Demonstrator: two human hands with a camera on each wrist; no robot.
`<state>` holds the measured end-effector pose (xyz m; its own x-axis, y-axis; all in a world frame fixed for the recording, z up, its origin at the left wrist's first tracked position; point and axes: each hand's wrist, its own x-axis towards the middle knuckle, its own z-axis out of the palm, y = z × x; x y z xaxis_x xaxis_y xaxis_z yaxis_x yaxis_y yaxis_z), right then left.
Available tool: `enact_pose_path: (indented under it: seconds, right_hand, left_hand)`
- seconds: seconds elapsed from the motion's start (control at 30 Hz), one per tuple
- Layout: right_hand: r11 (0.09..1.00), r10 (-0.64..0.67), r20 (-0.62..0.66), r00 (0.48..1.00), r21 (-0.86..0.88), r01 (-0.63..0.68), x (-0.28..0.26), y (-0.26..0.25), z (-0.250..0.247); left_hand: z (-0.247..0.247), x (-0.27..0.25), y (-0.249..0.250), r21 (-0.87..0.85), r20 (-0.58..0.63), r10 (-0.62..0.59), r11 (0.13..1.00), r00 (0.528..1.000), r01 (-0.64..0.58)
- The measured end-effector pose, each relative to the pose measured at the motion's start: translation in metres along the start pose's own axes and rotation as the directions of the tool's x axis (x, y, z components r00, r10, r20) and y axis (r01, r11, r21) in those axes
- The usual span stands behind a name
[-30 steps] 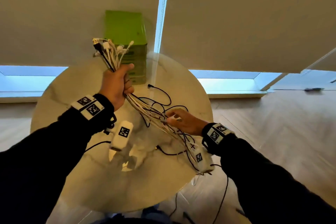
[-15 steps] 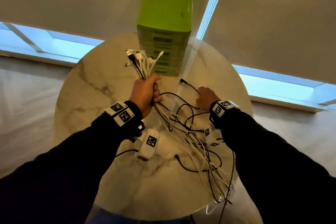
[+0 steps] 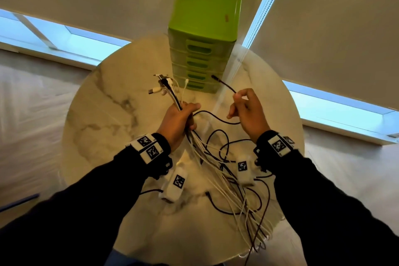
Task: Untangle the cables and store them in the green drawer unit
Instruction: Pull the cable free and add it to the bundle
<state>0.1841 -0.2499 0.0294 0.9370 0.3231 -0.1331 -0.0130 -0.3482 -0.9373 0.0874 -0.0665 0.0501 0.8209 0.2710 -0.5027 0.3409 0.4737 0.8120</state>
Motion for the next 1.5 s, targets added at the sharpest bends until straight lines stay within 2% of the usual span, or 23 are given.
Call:
enact_pose_path:
  seconds: [0.13,0.23,0.37,0.53,0.7,0.8,0.9,0.93,1.03,1.13,1.2,1.27,1.3,1.33,1.4,1.43,1.5]
  right_hand:
    - [0.984,-0.152,0.005,0.988,0.093,0.151,-0.034,-0.051,0.021]
    - [0.972,-0.233,0.052,0.971,0.003,0.233,-0.055,-0.062,0.036]
    - [0.971,-0.195,0.129,0.972,-0.113,0.21,-0.076,-0.065,0.05]
    - [0.973,-0.16,0.208,0.965,-0.133,0.19,-0.095,-0.07,0.063]
    - [0.927,-0.216,0.253,0.943,-0.25,0.28,-0.111,-0.071,0.059]
    - [0.85,-0.244,0.298,0.923,-0.393,0.352,-0.125,-0.06,0.049]
    - [0.648,-0.172,0.431,0.886,-0.628,0.431,-0.143,-0.039,0.035]
    - [0.638,-0.14,0.436,0.889,-0.647,0.418,-0.15,-0.029,0.027]
    - [0.723,-0.042,0.323,0.945,-0.644,0.252,-0.169,0.008,0.0]
    - [0.753,-0.012,0.214,0.977,-0.641,0.15,-0.178,0.028,-0.026]
    - [0.689,0.037,0.193,0.981,-0.715,0.114,-0.176,0.023,-0.041]
    - [0.568,0.152,0.162,0.975,-0.822,0.048,-0.169,0.017,-0.053]
    - [0.539,0.205,0.115,0.972,-0.842,-0.014,-0.164,0.014,-0.058]
    - [0.553,0.233,0.056,0.971,-0.829,-0.085,-0.158,0.011,-0.062]
    - [0.654,0.217,-0.051,0.975,-0.734,-0.184,-0.144,-0.003,-0.063]
    - [0.712,0.177,-0.09,0.98,-0.676,-0.19,-0.136,-0.015,-0.059]
    - [0.801,0.061,-0.127,0.99,-0.586,-0.124,-0.123,-0.048,-0.042]
  left_hand:
    - [0.005,-0.01,0.002,-0.017,0.045,0.031,0.999,0.998,-0.03]
    - [0.009,-0.022,0.007,-0.03,0.08,0.034,0.999,0.996,-0.032]
    - [0.01,-0.033,0.011,0.002,0.089,0.05,0.999,0.995,-0.05]
    - [0.001,-0.043,0.007,0.03,0.054,0.041,0.999,0.998,-0.043]
    - [-0.005,-0.054,0.017,0.036,0.008,0.057,0.998,0.998,-0.057]
    - [-0.009,-0.058,0.026,0.026,0.003,0.092,0.995,0.996,-0.092]
    - [-0.009,-0.061,0.041,-0.066,-0.028,0.091,0.993,0.995,-0.093]
    - [-0.009,-0.061,0.048,-0.126,-0.035,0.091,0.987,0.995,-0.095]
    - [-0.011,-0.064,0.069,-0.263,-0.023,0.123,0.957,0.992,-0.125]
    - [-0.016,-0.063,0.083,-0.248,-0.029,0.171,0.953,0.985,-0.173]
    - [-0.019,-0.062,0.09,-0.246,-0.053,0.215,0.944,0.975,-0.221]
    - [-0.019,-0.061,0.095,-0.222,-0.066,0.258,0.938,0.964,-0.266]
    - [-0.02,-0.061,0.097,-0.203,-0.064,0.272,0.939,0.96,-0.279]
    - [-0.02,-0.061,0.097,-0.184,-0.057,0.279,0.941,0.959,-0.284]
    - [-0.02,-0.063,0.096,-0.146,-0.039,0.275,0.949,0.961,-0.278]
    - [-0.019,-0.064,0.093,-0.128,-0.028,0.268,0.955,0.963,-0.269]
    - [-0.016,-0.068,0.084,-0.088,-0.001,0.244,0.966,0.97,-0.243]
